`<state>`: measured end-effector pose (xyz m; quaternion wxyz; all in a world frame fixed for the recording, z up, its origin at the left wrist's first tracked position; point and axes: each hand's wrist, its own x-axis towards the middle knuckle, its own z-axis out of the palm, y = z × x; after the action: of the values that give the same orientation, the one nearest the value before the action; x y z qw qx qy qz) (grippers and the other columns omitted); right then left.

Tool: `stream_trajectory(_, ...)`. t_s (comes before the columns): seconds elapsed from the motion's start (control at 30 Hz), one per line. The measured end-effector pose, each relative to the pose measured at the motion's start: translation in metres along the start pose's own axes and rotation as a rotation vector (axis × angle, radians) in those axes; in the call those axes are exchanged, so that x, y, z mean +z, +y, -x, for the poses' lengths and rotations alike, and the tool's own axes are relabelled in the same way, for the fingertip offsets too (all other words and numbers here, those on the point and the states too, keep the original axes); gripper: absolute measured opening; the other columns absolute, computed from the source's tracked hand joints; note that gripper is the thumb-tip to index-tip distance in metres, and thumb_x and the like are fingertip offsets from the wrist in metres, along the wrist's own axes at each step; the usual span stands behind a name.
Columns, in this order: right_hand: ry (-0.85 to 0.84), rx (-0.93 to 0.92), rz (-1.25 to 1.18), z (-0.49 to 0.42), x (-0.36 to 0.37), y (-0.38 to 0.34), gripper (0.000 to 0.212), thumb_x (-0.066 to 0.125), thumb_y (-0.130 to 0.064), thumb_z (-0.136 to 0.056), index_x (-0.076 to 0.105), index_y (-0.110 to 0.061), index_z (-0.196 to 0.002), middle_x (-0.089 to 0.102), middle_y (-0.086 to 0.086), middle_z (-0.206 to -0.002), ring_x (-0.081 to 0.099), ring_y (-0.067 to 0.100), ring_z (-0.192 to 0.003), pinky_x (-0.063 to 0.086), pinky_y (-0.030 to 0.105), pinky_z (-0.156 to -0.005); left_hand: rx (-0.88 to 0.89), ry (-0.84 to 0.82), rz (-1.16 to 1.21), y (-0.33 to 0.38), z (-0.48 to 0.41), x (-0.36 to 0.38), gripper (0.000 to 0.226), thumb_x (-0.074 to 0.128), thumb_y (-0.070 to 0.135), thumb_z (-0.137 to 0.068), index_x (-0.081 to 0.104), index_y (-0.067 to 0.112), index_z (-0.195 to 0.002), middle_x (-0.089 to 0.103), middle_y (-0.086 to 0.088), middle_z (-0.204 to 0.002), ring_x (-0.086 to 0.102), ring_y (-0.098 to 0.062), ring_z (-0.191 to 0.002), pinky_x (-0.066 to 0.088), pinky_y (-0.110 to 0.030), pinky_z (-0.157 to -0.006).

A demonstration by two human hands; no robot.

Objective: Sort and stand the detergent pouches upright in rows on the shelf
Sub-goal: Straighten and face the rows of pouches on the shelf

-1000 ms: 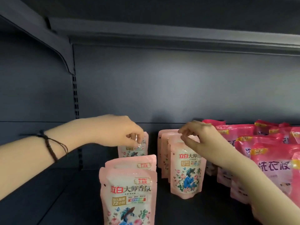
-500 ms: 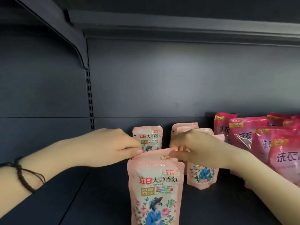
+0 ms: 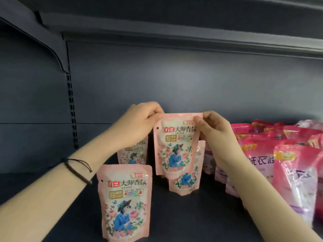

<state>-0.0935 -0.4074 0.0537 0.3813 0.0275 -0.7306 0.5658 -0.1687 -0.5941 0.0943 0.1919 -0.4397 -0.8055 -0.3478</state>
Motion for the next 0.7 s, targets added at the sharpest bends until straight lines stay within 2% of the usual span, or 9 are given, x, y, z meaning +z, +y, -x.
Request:
stream_trajectory(0.13, 0.187, 0.040, -0.209, 0.012, -0.018, 0.015, 0.015, 0.052, -0.020, -0.098, 0.057, -0.006, -0.093, 0.060, 0.003, -0.083, 0.057, 0.015, -0.076, 0.051, 0.032, -0.069, -0.138, 0.134, 0.239, 0.022, -0.004, 0.058, 0.020, 0.046, 0.017, -0.099, 0.065, 0.012, -0.097, 0.070, -0.001, -0.093, 0.065, -0.019, -0.090, 0.053, -0.043, -0.084)
stream_trajectory(0.23, 0.247, 0.086, -0.238, 0.020, -0.030, 0.034, 0.016, 0.052, -0.022, -0.098, 0.056, -0.011, -0.087, 0.057, 0.002, -0.081, 0.054, 0.015, -0.074, 0.048, 0.032, -0.068, -0.243, 0.243, 0.350, 0.033, 0.006, 0.104, 0.020, 0.042, 0.018, -0.101, 0.061, 0.019, -0.094, 0.064, 0.004, -0.093, 0.059, -0.009, -0.085, 0.048, -0.023, -0.072)
stream_trajectory(0.33, 0.248, 0.147, -0.229, 0.029, -0.030, 0.057, 0.016, 0.052, -0.026, -0.097, 0.054, -0.016, -0.084, 0.059, 0.004, -0.085, 0.056, 0.020, -0.078, 0.050, 0.041, -0.074, -0.367, 0.356, 0.514, 0.035, 0.021, 0.142, 0.019, 0.039, 0.019, -0.102, 0.057, 0.027, -0.097, 0.061, 0.008, -0.093, 0.059, 0.000, -0.082, 0.048, -0.012, -0.066)
stream_trajectory(0.43, 0.244, 0.176, -0.157, 0.038, -0.026, 0.079, 0.015, 0.051, -0.029, -0.097, 0.056, -0.022, -0.084, 0.064, 0.005, -0.091, 0.060, 0.020, -0.085, 0.051, 0.049, -0.084, -0.427, 0.453, 0.557, 0.030, 0.033, 0.166, 0.019, 0.041, 0.019, -0.101, 0.059, 0.019, -0.096, 0.065, 0.003, -0.093, 0.063, -0.008, -0.085, 0.052, -0.022, -0.073)
stream_trajectory(0.53, 0.243, 0.175, -0.108, 0.043, -0.028, 0.090, 0.011, 0.049, -0.028, -0.097, 0.055, -0.025, -0.088, 0.064, 0.000, -0.093, 0.062, 0.016, -0.088, 0.053, 0.049, -0.086, -0.391, 0.444, 0.507, 0.030, 0.040, 0.174, 0.019, 0.042, 0.022, -0.101, 0.058, 0.014, -0.094, 0.066, -0.001, -0.089, 0.063, -0.005, -0.078, 0.052, -0.026, -0.070)
stream_trajectory(0.6, 0.200, 0.102, -0.033, 0.040, -0.033, 0.089, 0.008, 0.050, -0.022, -0.096, 0.055, -0.026, -0.101, 0.063, -0.005, -0.099, 0.061, 0.011, -0.093, 0.052, 0.040, -0.084, -0.323, 0.423, 0.377, 0.032, 0.037, 0.169, 0.014, 0.043, 0.023, -0.101, 0.056, 0.018, -0.099, 0.065, -0.001, -0.091, 0.058, 0.002, -0.073, 0.049, -0.019, -0.068)
stream_trajectory(0.67, 0.109, -0.018, 0.102, 0.034, -0.036, 0.081, 0.027, 0.053, -0.012, -0.093, 0.051, -0.023, -0.118, 0.059, -0.007, -0.110, 0.057, 0.006, -0.099, 0.045, 0.020, -0.082, -0.220, 0.374, 0.195, 0.036, 0.031, 0.155, 0.016, 0.045, 0.025, -0.100, 0.055, 0.018, -0.111, 0.064, 0.002, -0.104, 0.057, 0.007, -0.083, 0.046, -0.010, -0.074)
stream_trajectory(0.7, 0.074, -0.105, 0.220, 0.031, -0.036, 0.074, 0.035, 0.054, -0.008, -0.092, 0.049, -0.020, -0.124, 0.056, -0.007, -0.116, 0.054, 0.006, -0.103, 0.041, 0.013, -0.083, -0.159, 0.340, 0.101, 0.039, 0.028, 0.145, 0.021, 0.045, 0.027, -0.100, 0.054, 0.017, -0.116, 0.063, 0.002, -0.112, 0.058, 0.003, -0.093, 0.048, -0.011, -0.080)
